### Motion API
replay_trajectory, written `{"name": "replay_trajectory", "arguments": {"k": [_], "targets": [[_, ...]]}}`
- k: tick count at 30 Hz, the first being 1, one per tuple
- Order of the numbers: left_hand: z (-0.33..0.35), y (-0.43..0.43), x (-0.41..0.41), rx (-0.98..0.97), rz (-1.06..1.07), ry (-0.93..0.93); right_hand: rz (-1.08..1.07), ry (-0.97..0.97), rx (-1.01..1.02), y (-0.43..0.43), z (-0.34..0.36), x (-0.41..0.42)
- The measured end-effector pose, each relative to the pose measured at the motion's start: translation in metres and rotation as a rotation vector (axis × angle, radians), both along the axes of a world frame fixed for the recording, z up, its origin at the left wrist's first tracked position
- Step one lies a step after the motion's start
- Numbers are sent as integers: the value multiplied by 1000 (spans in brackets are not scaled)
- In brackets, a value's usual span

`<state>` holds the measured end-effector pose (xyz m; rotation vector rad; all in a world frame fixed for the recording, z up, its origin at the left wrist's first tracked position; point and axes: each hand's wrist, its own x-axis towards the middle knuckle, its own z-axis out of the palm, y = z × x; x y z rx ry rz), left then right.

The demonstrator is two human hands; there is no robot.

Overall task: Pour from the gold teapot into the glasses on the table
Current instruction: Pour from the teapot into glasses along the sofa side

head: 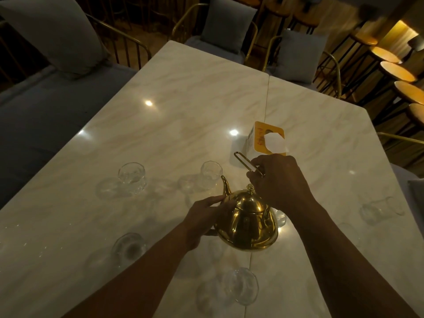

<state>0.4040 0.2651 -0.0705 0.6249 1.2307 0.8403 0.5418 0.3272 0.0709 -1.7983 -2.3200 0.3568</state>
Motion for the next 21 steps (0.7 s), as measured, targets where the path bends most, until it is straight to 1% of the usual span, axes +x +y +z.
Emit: {"name": "replay_trajectory", "arguments": {"k": [21], "targets": [[-2,-1,2,-15,-7,-27,5,-38,-16,2,3,-3]]}}
